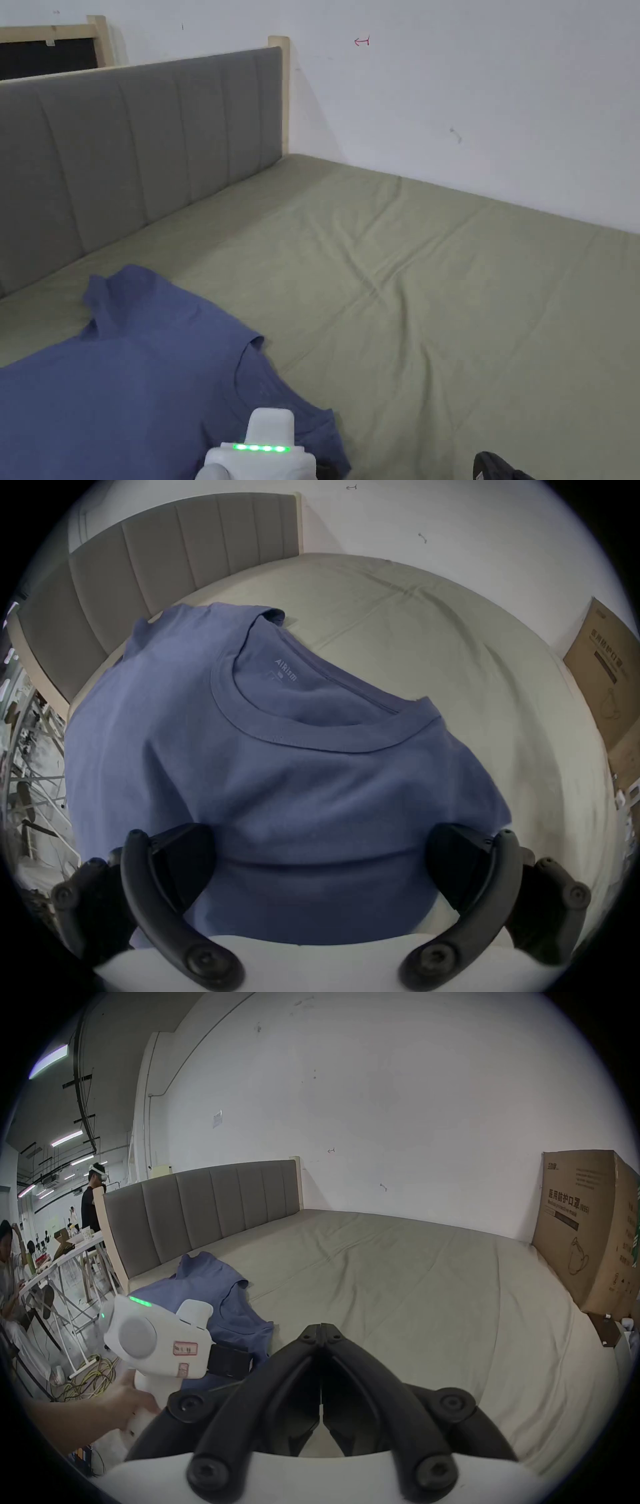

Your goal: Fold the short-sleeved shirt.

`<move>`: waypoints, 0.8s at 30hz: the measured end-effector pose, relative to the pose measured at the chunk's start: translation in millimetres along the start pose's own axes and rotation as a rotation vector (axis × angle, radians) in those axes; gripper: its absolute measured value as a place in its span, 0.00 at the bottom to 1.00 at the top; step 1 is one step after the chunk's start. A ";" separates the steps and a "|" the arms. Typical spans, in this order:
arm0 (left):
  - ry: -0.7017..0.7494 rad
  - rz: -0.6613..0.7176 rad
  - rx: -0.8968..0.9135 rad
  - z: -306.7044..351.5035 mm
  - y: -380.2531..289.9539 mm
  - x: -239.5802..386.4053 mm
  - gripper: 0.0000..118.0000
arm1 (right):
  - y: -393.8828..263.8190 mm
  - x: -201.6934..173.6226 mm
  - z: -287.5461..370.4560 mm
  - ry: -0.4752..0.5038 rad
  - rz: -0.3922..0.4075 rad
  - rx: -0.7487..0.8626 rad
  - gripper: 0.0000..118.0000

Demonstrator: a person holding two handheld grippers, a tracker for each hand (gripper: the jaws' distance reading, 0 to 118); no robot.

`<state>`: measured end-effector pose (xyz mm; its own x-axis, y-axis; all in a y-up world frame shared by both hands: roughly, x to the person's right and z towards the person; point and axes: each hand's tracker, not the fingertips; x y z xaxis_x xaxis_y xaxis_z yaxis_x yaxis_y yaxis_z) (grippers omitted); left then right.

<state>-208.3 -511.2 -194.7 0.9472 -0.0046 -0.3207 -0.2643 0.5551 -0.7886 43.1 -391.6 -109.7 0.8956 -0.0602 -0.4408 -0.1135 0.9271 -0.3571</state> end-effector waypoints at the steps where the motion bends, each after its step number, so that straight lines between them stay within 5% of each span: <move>1: 0.018 -0.009 0.056 5.9 0.3 1.4 1.00 | -0.6 0.6 1.1 0.002 0.003 -0.001 0.00; 4: 0.003 0.005 0.017 14.3 1.4 -0.8 0.91 | -3.5 2.8 3.8 0.010 -0.008 -0.006 0.00; 5: 0.007 0.019 0.012 17.0 3.2 -1.0 0.80 | -4.7 3.1 4.4 0.011 -0.024 -0.011 0.00; 6: 0.009 0.026 0.009 22.4 5.9 -2.0 0.63 | -6.0 3.6 5.6 0.012 -0.042 -0.014 0.00; 8: -0.007 0.112 0.049 37.6 11.2 -9.4 0.02 | -8.5 4.9 8.9 0.015 -0.067 -0.019 0.00; 10: -0.054 0.234 0.062 35.2 8.2 -31.3 0.02 | -10.2 4.6 13.9 0.014 -0.070 -0.013 0.00; 14: -0.182 0.264 0.002 30.0 9.8 -49.4 0.02 | -8.8 5.6 20.9 0.016 -0.066 -0.002 0.00; 19: -0.338 0.568 0.103 69.1 26.3 -66.7 0.02 | -8.0 18.6 41.6 -0.012 -0.103 0.029 0.00; 24: -0.574 0.579 0.273 124.5 79.0 -45.0 0.02 | -9.5 40.3 85.0 -0.090 -0.173 0.080 0.00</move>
<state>-249.2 -363.6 -177.3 0.6412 0.7217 -0.2609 -0.7513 0.5209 -0.4053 116.8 -371.3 -54.1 0.9339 -0.1907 -0.3023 0.0762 0.9326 -0.3529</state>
